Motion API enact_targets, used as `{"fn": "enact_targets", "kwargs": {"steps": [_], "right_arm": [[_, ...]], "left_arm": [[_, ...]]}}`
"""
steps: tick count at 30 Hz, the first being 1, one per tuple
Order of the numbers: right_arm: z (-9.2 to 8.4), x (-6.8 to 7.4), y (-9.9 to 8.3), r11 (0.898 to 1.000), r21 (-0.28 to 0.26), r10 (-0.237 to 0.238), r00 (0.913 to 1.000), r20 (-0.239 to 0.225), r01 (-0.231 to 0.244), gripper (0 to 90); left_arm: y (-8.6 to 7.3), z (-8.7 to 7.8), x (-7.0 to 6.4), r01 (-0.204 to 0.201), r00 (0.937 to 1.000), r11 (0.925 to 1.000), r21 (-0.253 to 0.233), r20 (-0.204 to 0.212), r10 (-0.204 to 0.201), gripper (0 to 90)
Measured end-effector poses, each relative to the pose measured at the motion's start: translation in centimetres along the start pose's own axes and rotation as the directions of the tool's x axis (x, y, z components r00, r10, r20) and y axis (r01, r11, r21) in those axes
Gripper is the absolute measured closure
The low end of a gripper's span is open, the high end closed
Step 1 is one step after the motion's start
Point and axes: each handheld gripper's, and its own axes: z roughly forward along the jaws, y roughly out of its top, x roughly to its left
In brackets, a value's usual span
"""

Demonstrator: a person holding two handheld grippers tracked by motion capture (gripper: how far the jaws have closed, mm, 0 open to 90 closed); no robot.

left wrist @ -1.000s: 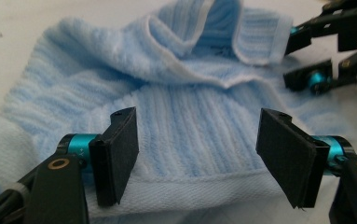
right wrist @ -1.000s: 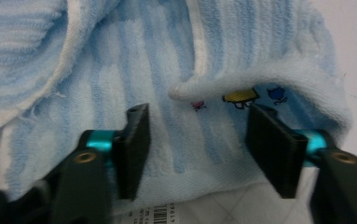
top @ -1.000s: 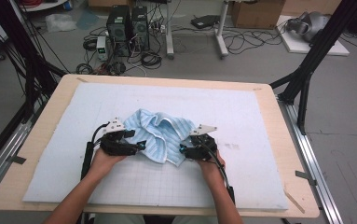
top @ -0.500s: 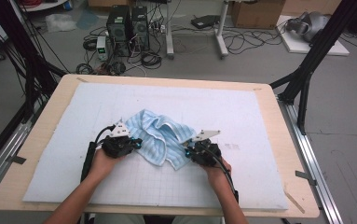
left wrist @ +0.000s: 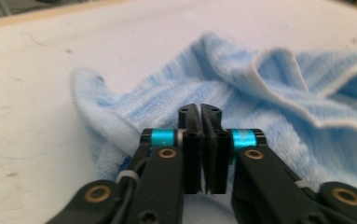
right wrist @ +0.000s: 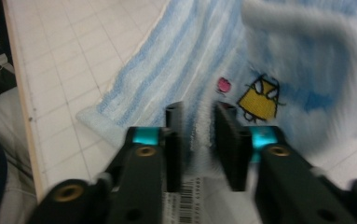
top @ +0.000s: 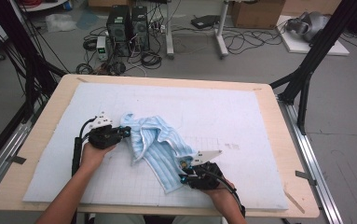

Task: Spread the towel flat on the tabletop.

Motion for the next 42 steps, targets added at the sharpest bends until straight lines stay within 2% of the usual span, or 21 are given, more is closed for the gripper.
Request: {"fn": "enact_targets", "kwargs": {"steps": [2,3,5,8,9,13,22,23,25,27,28,29,31,32,34,35,36,37,39,41,42], "right_arm": [[-0.6,0.1,0.5,0.998,-0.068,-0.006,0.9998,0.017,0.007,56.5],[-1.0,0.2,0.9,0.994,-0.109,-0.01,0.9998,0.015,0.012,54.2],[-1.7,0.3,2.1,0.984,-0.175,-0.021,0.9994,0.026,0.025,49.1],[-1.7,0.4,3.5,0.979,-0.196,-0.048,0.9971,0.059,0.059,45.4],[-1.0,0.1,5.1,0.979,-0.179,-0.078,0.9924,0.095,0.094,40.5],[1.4,-0.7,8.0,0.978,-0.15,-0.124,0.9837,0.13,0.143,34.9],[6.9,-3.0,12.7,0.979,-0.007,-0.196,0.9608,0.196,0.202,38.1],[8.1,-3.5,13.3,0.975,0.033,-0.221,0.9508,0.217,0.219,41.3],[8.7,-3.8,13.6,0.973,0.045,-0.232,0.9471,0.221,0.228,43.3],[9.6,-4.3,14.0,0.97,0.063,-0.241,0.95,0.199,0.233,58.0],[10.1,-4.7,14.2,0.969,0.094,-0.243,0.9522,0.185,0.229,77.6],[10.1,-4.7,14.2,0.969,0.094,-0.243,0.9522,0.185,0.229,77.6],[9.7,-5.5,14.4,0.978,0.069,-0.208,0.9582,0.197,0.198,86.6],[8.5,-6.9,14.3,0.99,0.023,-0.141,0.9605,0.24,0.14,87.3],[7.4,-8.5,13.8,0.997,0.014,-0.078,0.9542,0.289,0.077,87.3],[7.4,-8.5,13.8,0.997,0.014,-0.078,0.9542,0.289,0.077,87.3],[6.2,-10.2,13.1,1.0,0.012,-0.013,0.9386,0.345,0.009,87.3],[6.2,-10.2,13.1,1.0,0.012,-0.013,0.9386,0.345,0.009,87.3],[4.9,-12.0,11.9,0.998,0.022,0.04,0.9174,0.396,-0.053,87.2],[4.7,-12.4,11.6,0.997,0.028,0.05,0.9105,0.41,-0.067,87.2],[4.3,-13.0,11.0,0.994,0.051,0.061,0.8908,0.45,-0.093,87.1]], "left_arm": [[0.0,-0.2,0.2,0.028,0.9996,0.9995,-0.018,-0.006,-0.028,54.1],[0.1,-0.9,0.7,0.043,0.999,0.998,-0.046,-0.011,-0.043,49.7],[0.0,-1.7,1.2,0.047,0.9988,0.9959,-0.077,-0.01,-0.048,44.3],[-0.1,-2.4,1.9,0.059,0.9983,0.993,-0.103,0.003,-0.059,42.3],[-0.1,-2.7,2.2,0.068,0.9977,0.991,-0.116,0.008,-0.067,38.8],[-0.3,-3.7,2.8,0.065,0.9977,0.9892,-0.131,0.026,-0.062,39.1],[-1.4,-5.1,3.3,0.053,0.9986,0.9901,-0.13,0.012,-0.052,40.4],[-1.4,-5.1,3.3,0.054,0.9985,0.9898,-0.132,0.014,-0.052,40.4],[-1.4,-5.1,3.2,0.053,0.9985,0.99,-0.131,0.017,-0.051,40.4],[-1.5,-5.0,3.1,0.052,0.9986,0.9906,-0.126,0.015,-0.05,40.4],[-1.7,-4.8,3.1,0.052,0.9986,0.9908,-0.125,0.014,-0.051,40.6],[-1.8,-4.8,3.1,0.051,0.9987,0.9919,-0.116,0.015,-0.049,40.6],[-1.8,-4.6,3.1,0.049,0.9987,0.9932,-0.105,0.019,-0.047,40.7],[-1.8,-4.6,3.0,0.048,0.9988,0.9931,-0.107,0.018,-0.046,41.1],[-1.8,-4.6,3.0,0.047,0.9988,0.9928,-0.111,0.019,-0.045,41.6],[-1.8,-4.6,3.1,0.047,0.9988,0.9928,-0.11,0.019,-0.046,41.6],[-1.8,-4.6,3.1,0.053,0.9985,0.9922,-0.113,0.018,-0.052,41.6],[-1.8,-4.6,3.1,0.053,0.9985,0.9923,-0.112,0.017,-0.051,41.6],[-1.8,-4.6,3.1,0.053,0.9985,0.9924,-0.111,0.017,-0.052,41.6],[-1.8,-4.5,3.1,0.053,0.9985,0.9925,-0.111,0.018,-0.051,41.6],[-1.9,-4.4,3.1,0.053,0.9985,0.9931,-0.105,0.017,-0.052,41.6]]}}
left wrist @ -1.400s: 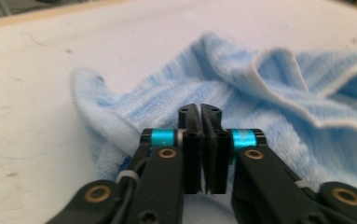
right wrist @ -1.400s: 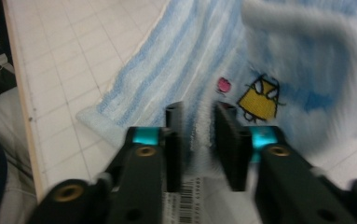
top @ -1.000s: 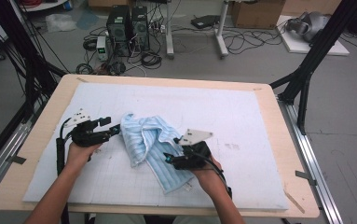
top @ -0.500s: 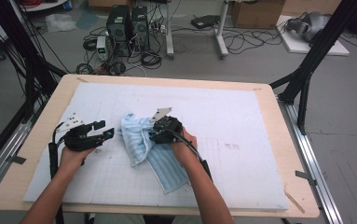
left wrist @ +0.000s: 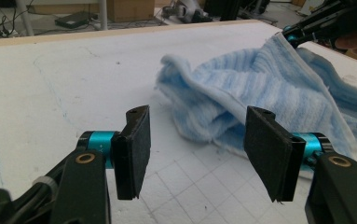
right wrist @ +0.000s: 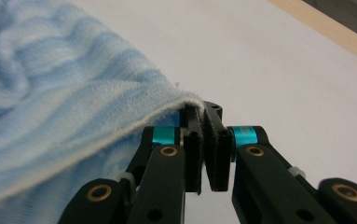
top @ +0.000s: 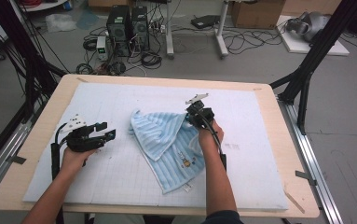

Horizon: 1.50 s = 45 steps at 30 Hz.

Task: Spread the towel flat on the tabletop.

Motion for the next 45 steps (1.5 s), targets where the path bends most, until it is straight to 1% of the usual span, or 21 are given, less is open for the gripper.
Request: {"fn": "enact_targets", "kwargs": {"steps": [5,6,7,9,13,15,17,18,20,21,24,25,26,27,28,32,33,36,41,44,45], "right_arm": [[0.3,-1.0,-1.1,0.998,0.052,0.039,0.9978,0.054,-0.042,76.1],[0.1,-0.9,-1.4,0.999,0.01,0.038,0.9989,0.028,-0.038,62.6],[0.1,-0.9,-1.4,0.999,0.01,0.038,0.9989,0.028,-0.038,62.6],[-1.0,-0.4,-1.3,0.996,-0.07,0.048,0.9987,-0.019,-0.049,44.8],[-2.3,0.6,-1.0,0.987,-0.155,0.025,0.9956,-0.09,-0.038,38.1],[-3.5,2.2,-0.7,0.975,-0.222,-0.032,0.9841,-0.175,-0.008,35.5],[-3.7,2.9,-0.5,0.974,-0.228,-0.054,0.9781,-0.201,0.007,35.3],[-4.0,4.4,-0.3,0.971,-0.231,-0.116,0.9678,-0.223,0.063,34.8],[-4.0,5.1,-0.2,0.97,-0.233,-0.133,0.9593,-0.249,0.074,34.8],[-3.9,6.6,-0.1,0.967,-0.231,-0.172,0.9393,-0.297,0.105,35.0],[-3.1,9.0,-0.2,0.963,-0.201,-0.244,0.9038,-0.351,0.182,35.4],[-3.1,9.0,-0.2,0.963,-0.201,-0.244,0.9038,-0.351,0.182,35.4],[-2.2,10.4,-0.4,0.955,-0.176,-0.291,0.8786,-0.379,0.241,37.1],[-2.2,10.4,-0.4,0.955,-0.176,-0.291,0.8786,-0.379,0.241,37.1],[-1.2,11.7,-0.5,0.941,-0.139,-0.339,0.8667,-0.366,0.309,37.5],[0.4,12.7,-0.7,0.934,-0.071,-0.353,0.8706,-0.342,0.351,44.2],[0.6,12.5,-0.5,0.948,-0.071,-0.313,0.8751,-0.369,0.309,63.4],[0.6,12.3,-0.3,0.956,-0.056,-0.286,0.876,-0.388,0.288,77.7],[-0.1,11.1,-0.2,0.967,-0.099,-0.255,0.8655,-0.431,0.235,81.0],[-1.4,9.4,0.0,0.982,-0.137,-0.18,0.8818,-0.436,0.132,82.5],[-1.4,9.4,0.0,0.982,-0.137,-0.18,0.8818,-0.436,0.132,82.5]], "left_arm": [[0.0,0.1,0.0,-0.003,1.0,1.0,0.005,0.004,0.003,41.6],[0.0,0.1,0.0,-0.002,1.0,1.0,0.006,0.004,0.002,41.5],[0.0,0.1,0.0,0.003,1.0,1.0,0.001,0.003,-0.003,41.5],[0.0,0.1,0.1,0.003,1.0,1.0,-0.001,-0.001,-0.003,40.9],[0.0,0.0,0.0,0.006,1.0,1.0,-0.005,-0.004,-0.006,40.0],[0.0,0.0,0.0,0.007,1.0,1.0,-0.006,-0.005,-0.007,39.7],[0.0,0.0,0.0,0.008,0.9999,0.9999,-0.007,-0.008,-0.008,39.8],[0.0,0.0,0.1,0.011,0.9999,0.9999,-0.006,-0.006,-0.011,39.8],[0.0,0.0,0.1,0.01,0.9999,0.9999,-0.006,-0.009,-0.01,39.8],[0.0,0.0,0.1,0.009,0.9999,0.9999,-0.005,-0.011,-0.009,39.8],[0.0,0.1,0.1,0.007,0.9999,1.0,0.0,-0.01,-0.007,39.8],[0.0,0.1,0.1,0.007,0.9999,1.0,0.0,-0.01,-0.007,39.8],[0.0,0.1,0.0,0.005,0.9999,1.0,0.003,-0.012,-0.005,39.8],[0.0,0.1,0.0,0.005,0.9999,1.0,0.003,-0.012,-0.005,39.8],[-0.1,0.1,0.0,0.004,0.9999,1.0,0.005,-0.012,-0.004,39.8],[-0.1,0.2,0.0,0.002,0.9999,1.0,0.008,-0.012,-0.002,39.8],[-0.1,0.1,0.1,0.004,0.9999,1.0,0.008,-0.014,-0.004,39.9],[-0.1,0.1,0.2,0.01,0.9998,0.9999,0.006,-0.019,-0.01,40.0],[-0.1,0.0,0.3,0.016,0.9996,0.9999,0.001,-0.022,-0.016,40.2],[-0.1,0.1,0.3,0.015,0.9996,0.9999,0.001,-0.026,-0.015,40.3],[-0.1,0.1,0.2,0.012,0.9996,0.9999,-0.001,-0.026,-0.012,40.3]]}}
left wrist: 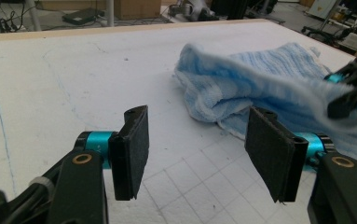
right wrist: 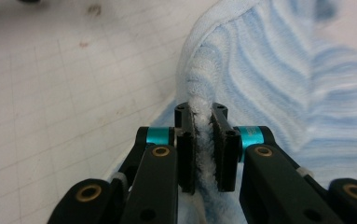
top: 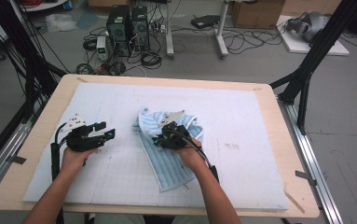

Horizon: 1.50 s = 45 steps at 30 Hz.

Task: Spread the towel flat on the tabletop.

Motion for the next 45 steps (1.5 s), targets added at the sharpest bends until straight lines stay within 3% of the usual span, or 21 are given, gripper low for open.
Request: {"fn": "enact_targets", "kwargs": {"steps": [8,10,13,14,17,18,19,20,21,22,23,24,25,26,27,32,33,34,36,40,45], "right_arm": [[-2.9,-2.2,0.8,0.996,-0.086,0.042,0.9914,0.124,-0.032,83.1],[-3.4,-3.3,0.9,0.995,-0.096,0.048,0.9803,0.192,-0.03,83.2],[-3.8,-6.3,0.7,0.996,-0.069,0.076,0.9362,0.343,-0.056,82.9],[-3.8,-6.3,0.7,0.996,-0.069,0.076,0.9362,0.343,-0.056,82.9],[-4.1,-9.1,0.1,0.993,-0.083,0.117,0.8744,0.471,-0.088,83.0],[-4.1,-9.1,0.1,0.993,-0.083,0.117,0.8744,0.471,-0.088,83.0],[-4.1,-10.4,-0.4,0.988,-0.087,0.155,0.8391,0.521,-0.128,83.0],[-4.1,-10.4,-0.4,0.988,-0.087,0.155,0.8391,0.521,-0.128,83.0],[-4.2,-11.5,-0.9,0.98,-0.08,0.193,0.7897,0.582,-0.18,83.0],[-4.2,-11.5,-0.9,0.98,-0.08,0.193,0.7897,0.582,-0.18,83.0],[-4.7,-12.4,-1.2,0.964,-0.123,0.258,0.7226,0.642,-0.234,83.0],[-4.7,-12.4,-1.2,0.964,-0.123,0.258,0.7226,0.642,-0.234,83.0],[-5.2,-13.1,-1.4,0.95,-0.158,0.303,0.661,0.687,-0.27,81.6],[-5.2,-13.1,-1.4,0.95,-0.158,0.303,0.661,0.687,-0.27,81.6],[-5.5,-13.6,-1.6,0.941,-0.167,0.323,0.6388,0.698,-0.294,73.1],[-5.8,-13.3,-1.6,0.932,-0.205,0.359,0.6819,0.637,-0.3,54.4],[-6.0,-13.0,-1.4,0.932,-0.216,0.363,0.6989,0.616,-0.293,52.5],[-6.2,-12.2,-1.2,0.931,-0.238,0.364,0.7334,0.574,-0.276,51.2],[-6.3,-11.7,-1.0,0.933,-0.24,0.359,0.7502,0.555,-0.269,50.3],[-5.5,-9.1,-0.6,0.957,-0.204,0.279,0.8455,0.455,-0.206,49.0],[-2.7,-6.2,-1.3,0.975,-0.083,0.223,0.9273,0.301,-0.207,46.6]], "left_arm": [[0.0,0.1,-0.1,-0.007,1.0,0.9999,0.01,0.002,0.007,40.5],[-0.1,0.2,-0.2,-0.011,0.9999,0.9998,0.015,0.005,0.011,40.5],[-0.1,0.4,-0.4,-0.014,0.9999,0.9997,0.019,0.006,0.014,40.5],[-0.1,0.4,-0.4,-0.017,0.9998,0.9996,0.022,0.008,0.017,40.5],[-0.2,0.5,-0.3,-0.017,0.9998,0.9995,0.026,0.009,0.017,40.5],[-0.2,0.5,-0.3,-0.014,0.9999,0.9996,0.026,0.009,0.014,40.5],[-0.2,0.6,-0.4,-0.014,0.9999,0.9995,0.027,0.01,0.013,40.5],[-0.2,0.6,-0.4,-0.015,0.9998,0.9995,0.028,0.01,0.015,40.5],[-0.2,0.6,-0.4,-0.014,0.9998,0.9995,0.03,0.013,0.013,40.5],[-0.2,0.6,-0.4,-0.015,0.9998,0.9994,0.03,0.015,0.015,40.5],[-0.2,0.6,-0.5,-0.016,0.9998,0.9994,0.032,0.016,0.016,40.5],[-0.2,0.6,-0.5,-0.017,0.9997,0.9993,0.032,0.017,0.016,40.5],[-0.2,0.7,-0.5,-0.017,0.9997,0.9993,0.033,0.018,0.016,40.5],[-0.2,0.7,-0.5,-0.019,0.9997,0.9992,0.035,0.018,0.018,40.5],[-0.3,0.8,-0.5,-0.017,0.9997,0.9991,0.039,0.021,0.016,40.5],[-0.3,1.0,-0.5,-0.015,0.9997,0.999,0.042,0.022,0.014,40.5],[-0.3,1.0,-0.5,-0.015,0.9996,0.999,0.042,0.023,0.014,40.5],[-0.3,1.0,-0.5,-0.017,0.9996,0.9989,0.043,0.023,0.016,40.5],[-0.3,0.9,-0.5,-0.021,0.9995,0.9989,0.042,0.023,0.02,40.5],[-0.3,0.8,-0.5,-0.016,0.9997,0.9991,0.039,0.018,0.015,40.6],[-0.2,0.6,-0.3,-0.011,0.9999,0.9993,0.035,0.012,0.011,40.6]]}}
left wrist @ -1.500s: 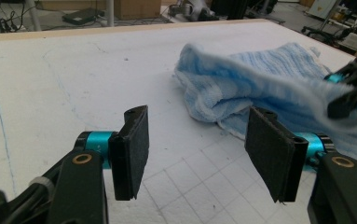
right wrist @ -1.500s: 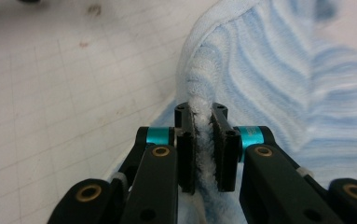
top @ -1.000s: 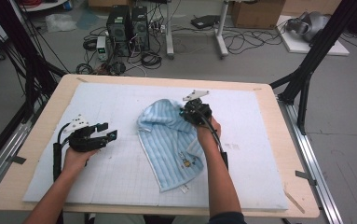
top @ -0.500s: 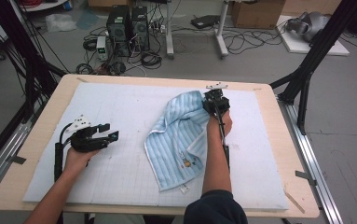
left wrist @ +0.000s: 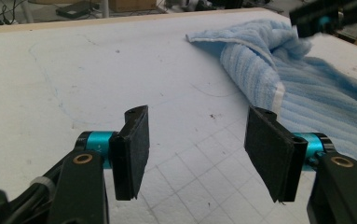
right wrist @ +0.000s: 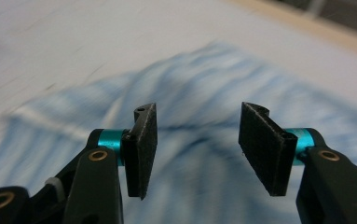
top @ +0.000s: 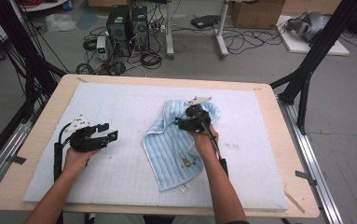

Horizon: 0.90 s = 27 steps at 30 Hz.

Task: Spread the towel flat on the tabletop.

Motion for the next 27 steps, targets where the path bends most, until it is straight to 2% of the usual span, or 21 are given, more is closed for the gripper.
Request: {"fn": "enact_targets", "kwargs": {"steps": [1,2,3,5,6,8,11,13,14,15,19,21,23,24,25,26,27], "right_arm": [[0.4,0.5,-0.3,1.0,0.018,-0.007,0.9997,-0.022,0.007,47.2],[1.5,1.7,-0.9,0.997,0.071,-0.019,0.9964,-0.083,0.025,48.1],[1.5,1.7,-0.9,0.997,0.071,-0.019,0.9964,-0.083,0.025,48.1],[2.7,2.6,-1.6,0.991,0.13,-0.014,0.9915,-0.129,0.031,49.5],[3.2,3.0,-1.9,0.988,0.151,-0.011,0.9909,-0.135,0.032,49.6],[3.1,3.5,-2.0,0.989,0.135,-0.039,0.9934,-0.108,0.054,61.5],[2.8,3.8,-2.2,0.989,0.138,-0.029,0.9888,-0.146,0.049,81.0],[2.6,4.5,-2.3,0.987,0.139,-0.056,0.9851,-0.163,0.079,82.3],[2.4,5.2,-2.4,0.987,0.138,-0.059,0.9805,-0.187,0.086,82.3],[2.4,5.2,-2.4,0.987,0.138,-0.059,0.9805,-0.187,0.086,82.3],[2.2,7.2,-2.7,0.984,0.134,-0.082,0.9639,-0.253,0.119,82.2],[2.1,8.3,-2.7,0.981,0.134,-0.097,0.9518,-0.291,0.141,82.1],[2.1,9.8,-2.7,0.977,0.134,-0.112,0.9358,-0.334,0.165,82.0],[2.1,10.9,-2.8,0.975,0.129,-0.12,0.9199,-0.373,0.18,81.9],[2.1,10.9,-2.8,0.975,0.129,-0.12,0.9199,-0.373,0.18,81.9],[2.0,12.0,-3.1,0.973,0.116,-0.133,0.8992,-0.417,0.198,80.3],[2.0,12.0,-3.1,0.973,0.116,-0.133,0.8992,-0.417,0.198,80.3]], "left_arm": [[0.0,0.0,0.0,-0.001,1.0,1.0,-0.003,-0.001,0.001,40.6],[0.0,-0.1,0.1,0.003,1.0,1.0,-0.004,-0.003,-0.003,40.7],[0.0,-0.1,0.2,0.003,1.0,1.0,-0.009,-0.005,-0.003,40.7],[0.0,-0.3,0.3,0.011,0.9999,0.9999,-0.011,-0.01,-0.011,40.8],[0.0,-0.3,0.4,0.014,0.9998,0.9998,-0.016,-0.012,-0.014,40.7],[0.1,-0.5,0.5,0.019,0.9997,0.9996,-0.021,-0.013,-0.02,40.8],[0.1,-0.5,0.6,0.026,0.9995,0.9993,-0.026,-0.017,-0.027,41.1],[0.0,-0.5,0.7,0.032,0.9993,0.999,-0.03,-0.019,-0.033,41.2],[0.1,-0.6,0.8,0.03,0.9994,0.9991,-0.03,-0.02,-0.03,41.3],[0.1,-0.6,0.8,0.032,0.9992,0.999,-0.032,-0.022,-0.032,41.3],[0.1,-0.8,1.0,0.033,0.9991,0.9988,-0.035,-0.025,-0.034,41.5],[0.1,-0.8,1.0,0.038,0.9989,0.9986,-0.037,-0.027,-0.039,41.5],[0.1,-0.9,1.1,0.037,0.9989,0.9986,-0.038,-0.028,-0.038,41.5],[0.1,-0.9,1.1,0.039,0.9988,0.9985,-0.038,-0.028,-0.04,41.5],[0.1,-0.9,1.1,0.04,0.9988,0.9984,-0.039,-0.027,-0.041,41.5],[0.1,-0.9,1.1,0.042,0.9986,0.9984,-0.039,-0.029,-0.043,41.5],[0.1,-0.9,1.1,0.043,0.9986,0.9984,-0.037,-0.028,-0.044,41.5]]}}
